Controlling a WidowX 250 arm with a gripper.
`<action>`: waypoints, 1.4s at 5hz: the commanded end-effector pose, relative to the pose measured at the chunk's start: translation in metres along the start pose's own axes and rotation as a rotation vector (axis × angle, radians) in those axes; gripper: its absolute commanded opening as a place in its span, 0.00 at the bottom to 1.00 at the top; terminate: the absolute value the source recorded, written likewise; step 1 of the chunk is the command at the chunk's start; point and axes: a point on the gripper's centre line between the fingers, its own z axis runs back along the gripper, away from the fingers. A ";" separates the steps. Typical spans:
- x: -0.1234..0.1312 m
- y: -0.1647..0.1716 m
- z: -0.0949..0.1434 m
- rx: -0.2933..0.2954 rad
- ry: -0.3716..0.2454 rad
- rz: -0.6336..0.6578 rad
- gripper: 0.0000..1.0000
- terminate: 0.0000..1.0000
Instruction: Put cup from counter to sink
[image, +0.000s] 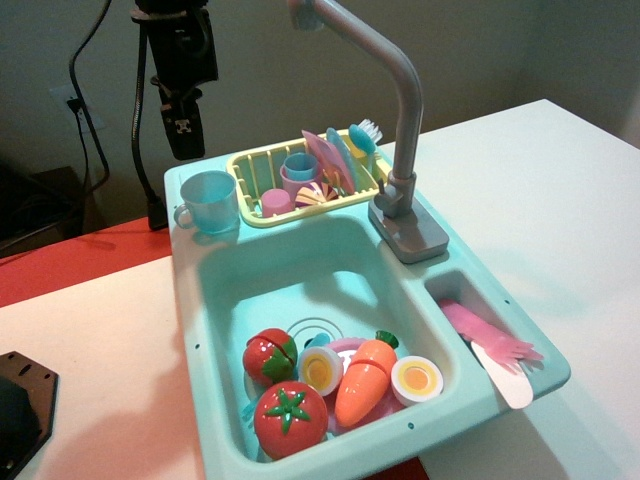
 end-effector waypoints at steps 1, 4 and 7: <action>0.000 0.000 0.000 0.000 0.000 0.000 1.00 0.00; 0.019 0.001 -0.017 0.029 0.028 0.012 1.00 0.00; 0.009 -0.001 -0.042 0.053 0.072 0.008 1.00 0.00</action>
